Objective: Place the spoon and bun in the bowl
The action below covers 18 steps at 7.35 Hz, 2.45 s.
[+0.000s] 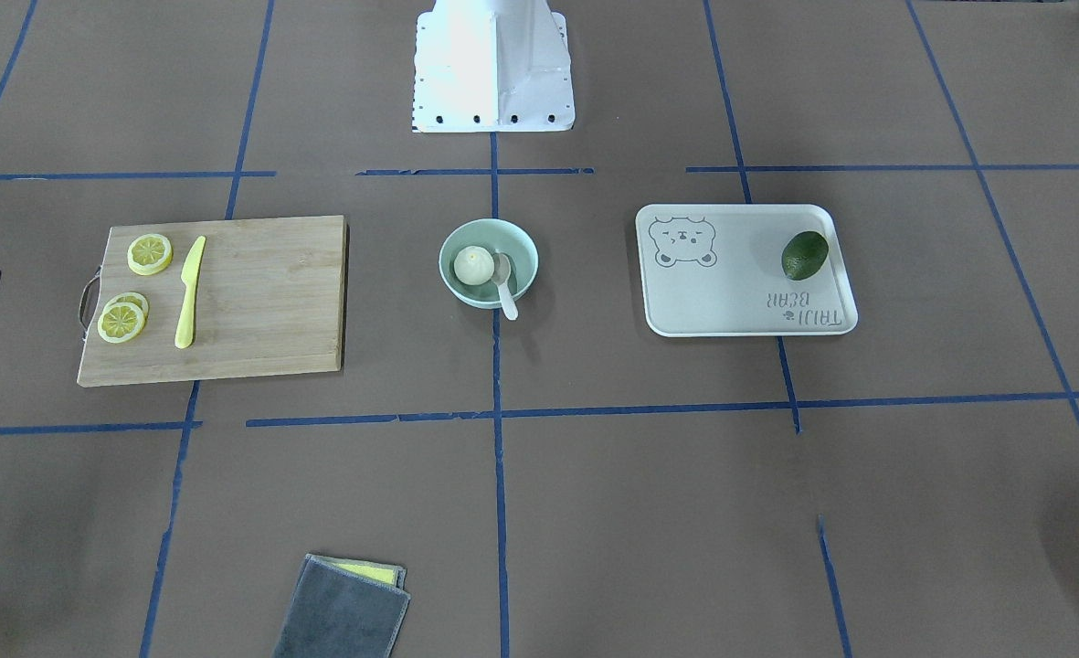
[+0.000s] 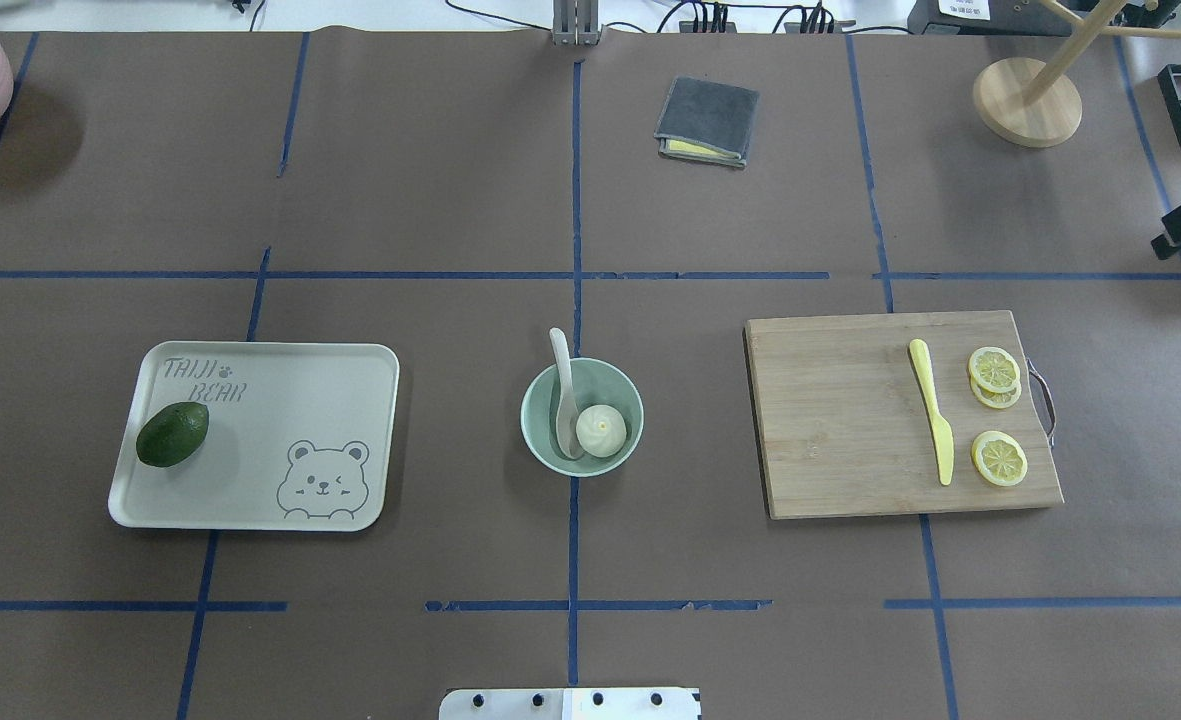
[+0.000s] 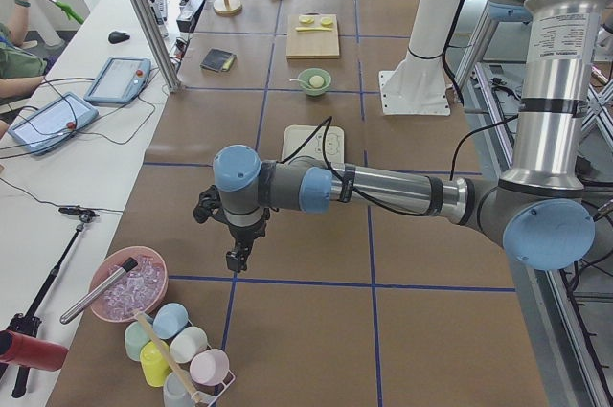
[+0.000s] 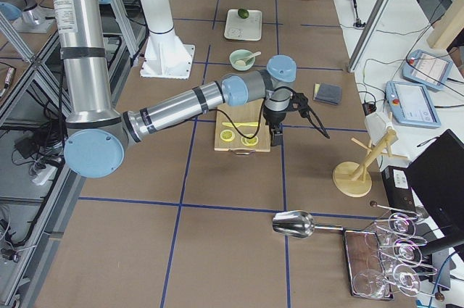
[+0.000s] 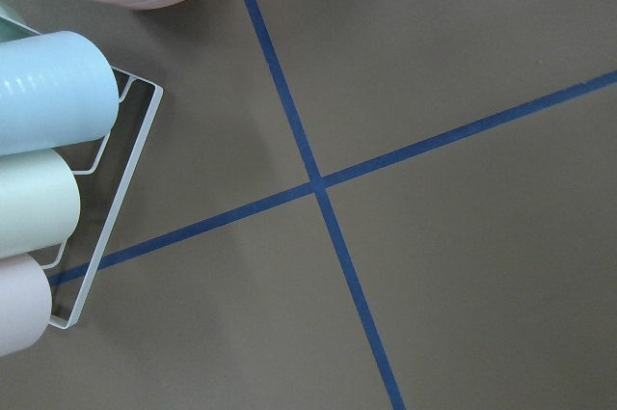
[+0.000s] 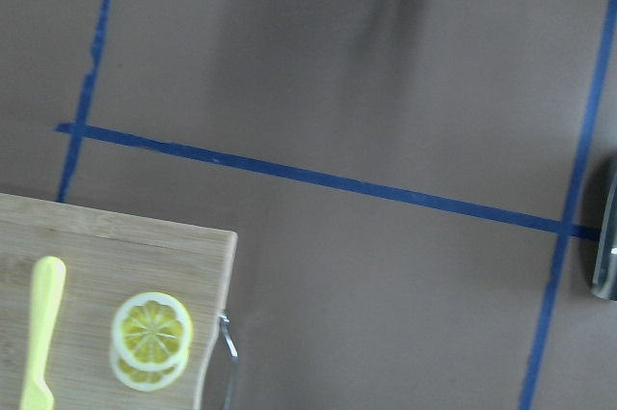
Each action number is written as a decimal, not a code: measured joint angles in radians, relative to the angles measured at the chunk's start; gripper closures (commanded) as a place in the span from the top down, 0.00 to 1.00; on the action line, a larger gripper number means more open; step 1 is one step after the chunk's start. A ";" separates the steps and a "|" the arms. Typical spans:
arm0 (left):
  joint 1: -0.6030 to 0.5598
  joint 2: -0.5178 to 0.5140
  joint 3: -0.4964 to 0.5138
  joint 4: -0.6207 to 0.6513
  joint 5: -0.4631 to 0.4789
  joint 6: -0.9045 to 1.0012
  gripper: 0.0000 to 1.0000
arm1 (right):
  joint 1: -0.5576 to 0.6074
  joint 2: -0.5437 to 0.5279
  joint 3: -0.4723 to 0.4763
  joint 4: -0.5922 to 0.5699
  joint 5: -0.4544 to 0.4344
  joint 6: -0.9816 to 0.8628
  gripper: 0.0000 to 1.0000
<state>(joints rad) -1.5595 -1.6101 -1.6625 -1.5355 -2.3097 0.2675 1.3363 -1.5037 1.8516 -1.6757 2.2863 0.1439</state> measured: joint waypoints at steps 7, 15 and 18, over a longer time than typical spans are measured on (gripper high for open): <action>-0.002 0.009 0.036 0.001 0.001 -0.004 1.00 | 0.286 -0.058 -0.255 0.009 0.085 -0.405 1.00; -0.020 0.041 0.066 0.001 0.001 -0.003 1.00 | 0.316 -0.081 -0.273 0.044 0.127 -0.388 1.00; -0.046 0.048 0.062 0.002 0.001 -0.005 1.00 | 0.316 -0.081 -0.293 0.094 0.140 -0.339 1.00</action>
<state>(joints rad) -1.6054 -1.5623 -1.6009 -1.5336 -2.3085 0.2625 1.6521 -1.5844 1.5583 -1.5820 2.4265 -0.1950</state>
